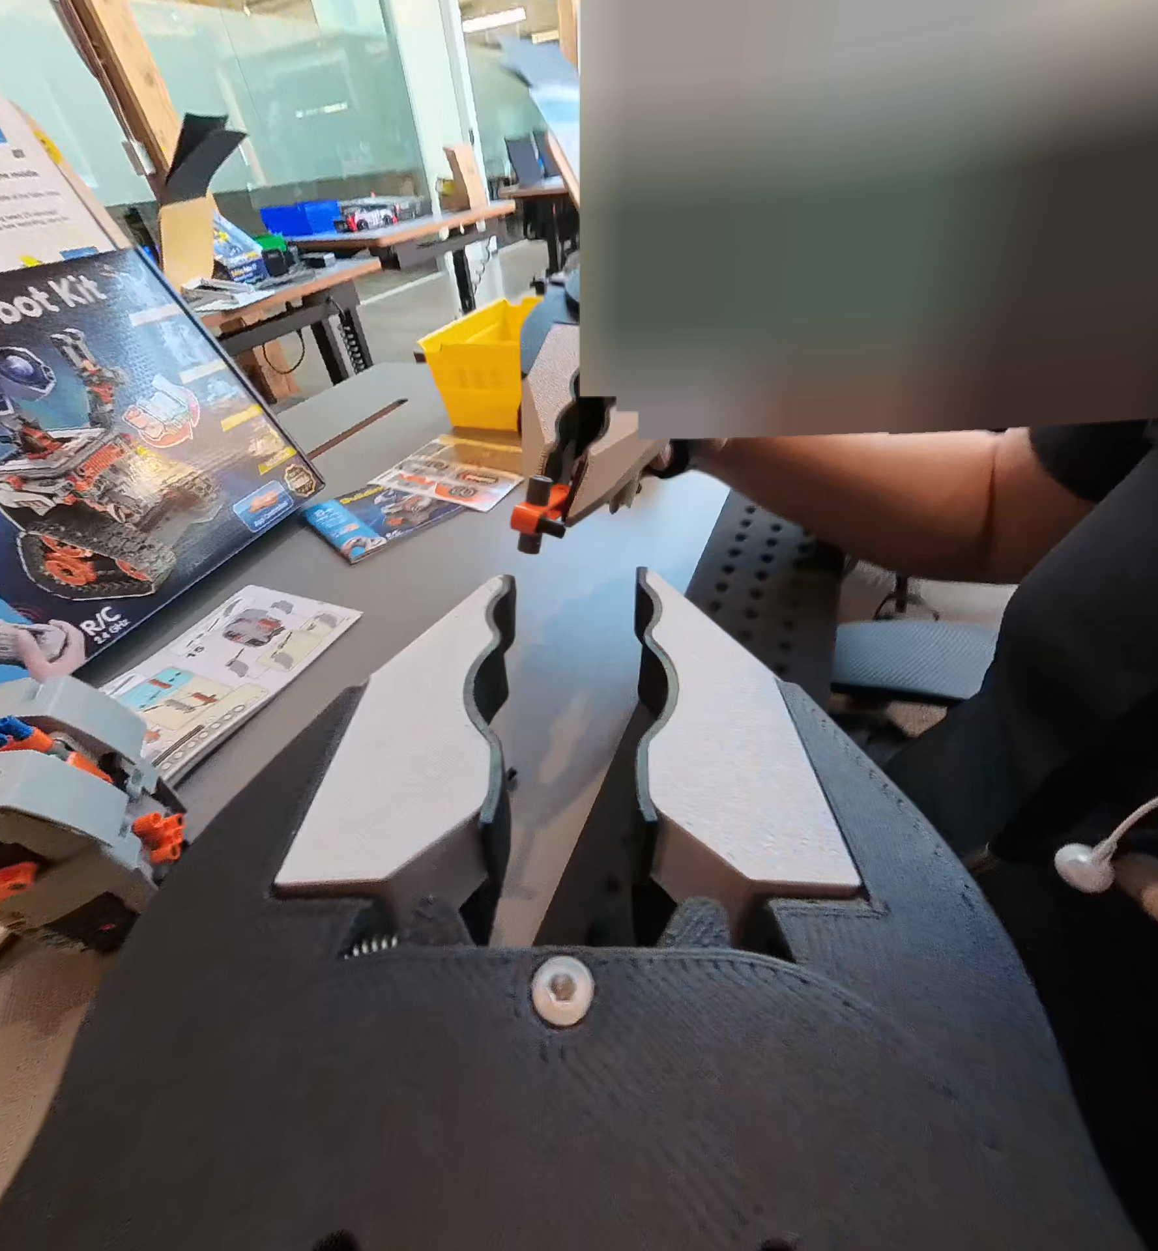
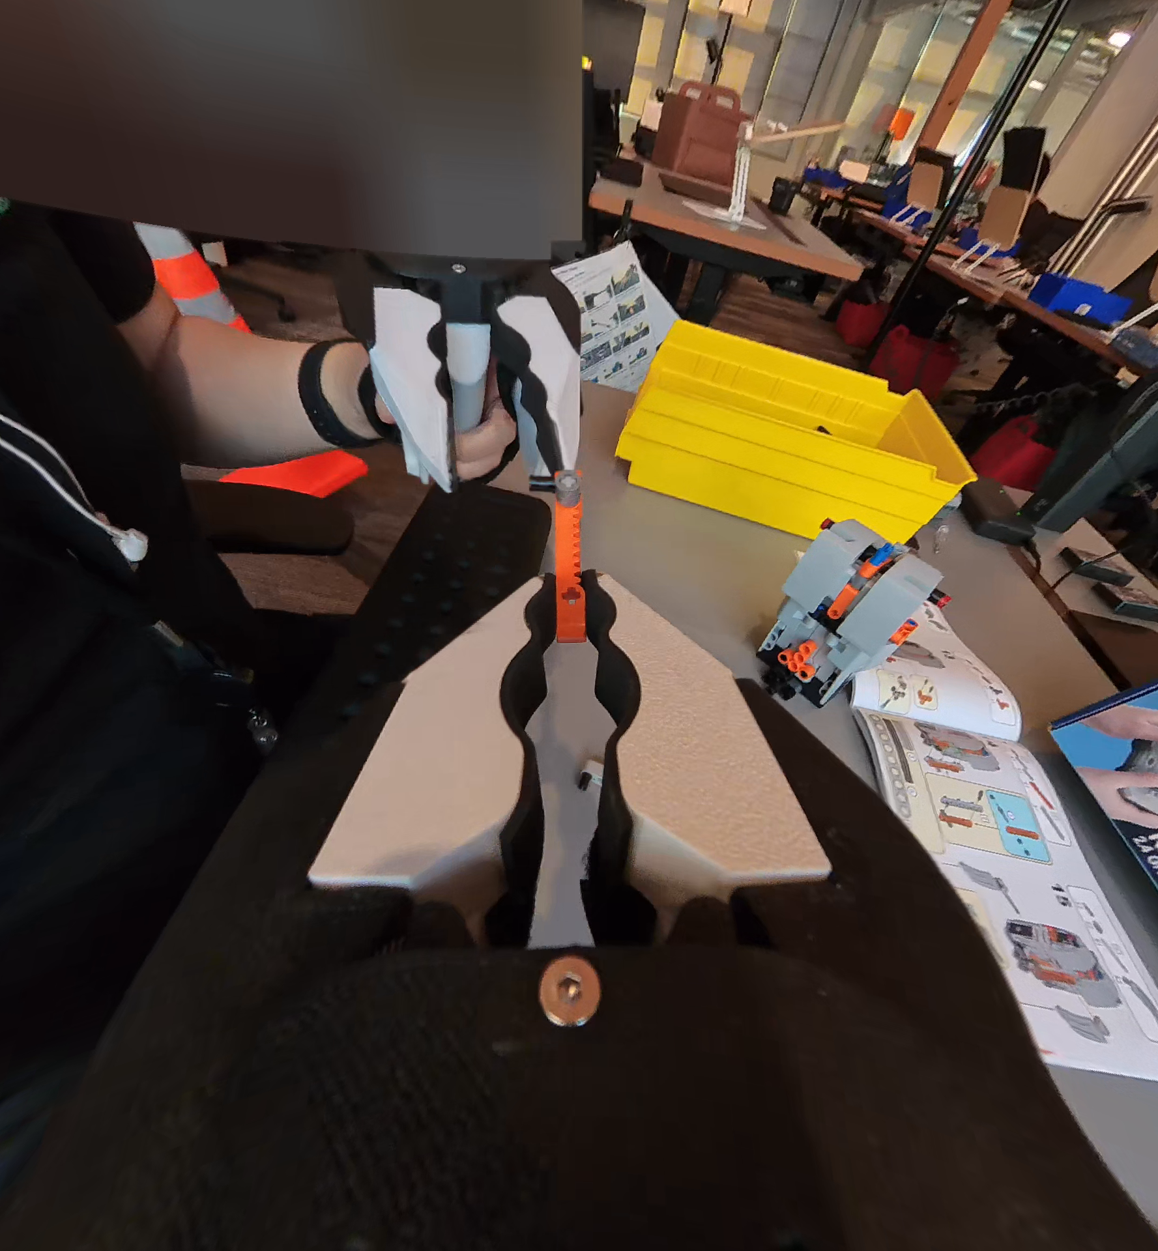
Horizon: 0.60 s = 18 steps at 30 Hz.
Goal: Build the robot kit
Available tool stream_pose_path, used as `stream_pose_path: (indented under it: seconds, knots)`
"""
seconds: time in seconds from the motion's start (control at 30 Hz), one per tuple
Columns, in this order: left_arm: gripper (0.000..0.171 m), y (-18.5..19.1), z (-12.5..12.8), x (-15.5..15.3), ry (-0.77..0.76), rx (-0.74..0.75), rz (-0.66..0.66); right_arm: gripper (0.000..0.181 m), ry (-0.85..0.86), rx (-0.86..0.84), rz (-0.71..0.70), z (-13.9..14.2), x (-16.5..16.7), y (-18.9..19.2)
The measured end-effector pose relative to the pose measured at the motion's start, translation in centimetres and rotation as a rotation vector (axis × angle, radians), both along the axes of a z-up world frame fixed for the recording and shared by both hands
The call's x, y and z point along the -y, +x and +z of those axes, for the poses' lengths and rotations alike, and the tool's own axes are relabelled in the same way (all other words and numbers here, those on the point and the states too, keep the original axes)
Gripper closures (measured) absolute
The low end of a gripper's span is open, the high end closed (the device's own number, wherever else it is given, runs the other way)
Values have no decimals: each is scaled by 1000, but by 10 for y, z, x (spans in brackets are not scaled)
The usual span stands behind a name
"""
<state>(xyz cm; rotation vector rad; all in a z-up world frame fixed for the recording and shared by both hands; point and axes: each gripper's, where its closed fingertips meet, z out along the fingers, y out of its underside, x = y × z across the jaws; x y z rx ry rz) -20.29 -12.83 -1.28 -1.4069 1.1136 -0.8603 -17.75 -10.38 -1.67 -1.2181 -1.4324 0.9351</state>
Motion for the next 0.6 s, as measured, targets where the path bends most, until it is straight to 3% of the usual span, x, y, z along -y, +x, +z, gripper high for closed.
stream_pose_path:
  seconds: [0.27,0.43,0.6]
  knots:
    - [142,1,9,0,170,-115,-28,175,178,112,-37,3,13,-6]
    - [156,6,4,3,246,-193,-54,174,199,129,-35,5,18,-7]
    - [157,7,3,2,271,-195,-19,175,201,133,-50,4,17,-5]
